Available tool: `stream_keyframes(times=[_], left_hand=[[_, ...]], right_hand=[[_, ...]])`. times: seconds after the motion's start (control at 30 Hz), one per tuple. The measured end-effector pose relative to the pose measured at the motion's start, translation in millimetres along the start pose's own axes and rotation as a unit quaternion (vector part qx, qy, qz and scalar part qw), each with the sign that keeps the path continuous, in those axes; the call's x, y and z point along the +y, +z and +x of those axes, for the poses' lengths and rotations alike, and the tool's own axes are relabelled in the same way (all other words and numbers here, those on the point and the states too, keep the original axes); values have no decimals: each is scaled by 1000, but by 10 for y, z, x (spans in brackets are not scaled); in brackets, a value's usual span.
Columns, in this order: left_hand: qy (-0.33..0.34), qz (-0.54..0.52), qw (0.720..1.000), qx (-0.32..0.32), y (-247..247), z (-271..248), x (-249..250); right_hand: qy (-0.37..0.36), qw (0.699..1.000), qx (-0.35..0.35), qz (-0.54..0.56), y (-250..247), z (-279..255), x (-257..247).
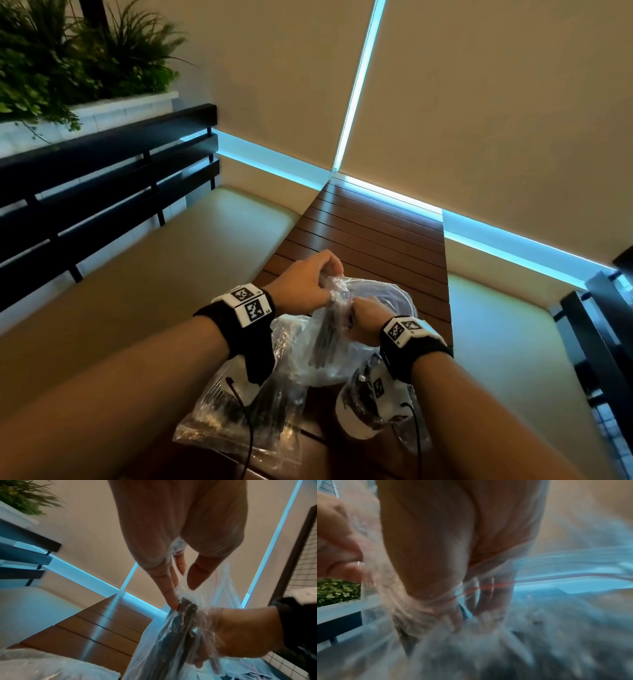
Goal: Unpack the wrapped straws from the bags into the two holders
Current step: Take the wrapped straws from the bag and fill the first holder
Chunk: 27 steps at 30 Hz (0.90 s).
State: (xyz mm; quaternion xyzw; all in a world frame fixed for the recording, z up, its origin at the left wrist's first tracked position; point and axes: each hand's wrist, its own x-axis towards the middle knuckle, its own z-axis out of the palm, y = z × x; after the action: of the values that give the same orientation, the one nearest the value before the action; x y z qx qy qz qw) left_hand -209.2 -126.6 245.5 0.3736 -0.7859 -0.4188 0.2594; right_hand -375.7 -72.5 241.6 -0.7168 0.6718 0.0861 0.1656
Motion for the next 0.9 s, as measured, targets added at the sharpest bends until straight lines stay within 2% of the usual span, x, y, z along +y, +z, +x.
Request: stream_keyframes(times=[0.1,0.17,0.27,0.37,0.43,0.5,0.63,0.77,0.9], left_hand=[[-74,12,994,-84,-13,-19,-103],[-88,96,984,-125,27,-33,-185],[-73,163,975,-129,135,-42,-314],[-53,215,968,-121,214,-23,-333],[-23,279,951,-130,256,-4,-304],[-2,324,938,-127,278,16,-288],[-16,287,955,-73,264,38,-270],[-37,217,974,-49,238,97,-261],[-92,134,986,-30,212,180,-375]], right_hand=[[20,998,11,66,43,-16,38],[19,996,3,89,50,-23,39],[17,994,22,105,63,28,113],[16,996,-4,89,91,55,124],[19,996,-17,86,126,87,122],[0,994,1,107,138,103,143],[-12,984,38,173,123,84,203],[-15,970,110,217,148,160,246],[-40,961,161,219,115,208,219]])
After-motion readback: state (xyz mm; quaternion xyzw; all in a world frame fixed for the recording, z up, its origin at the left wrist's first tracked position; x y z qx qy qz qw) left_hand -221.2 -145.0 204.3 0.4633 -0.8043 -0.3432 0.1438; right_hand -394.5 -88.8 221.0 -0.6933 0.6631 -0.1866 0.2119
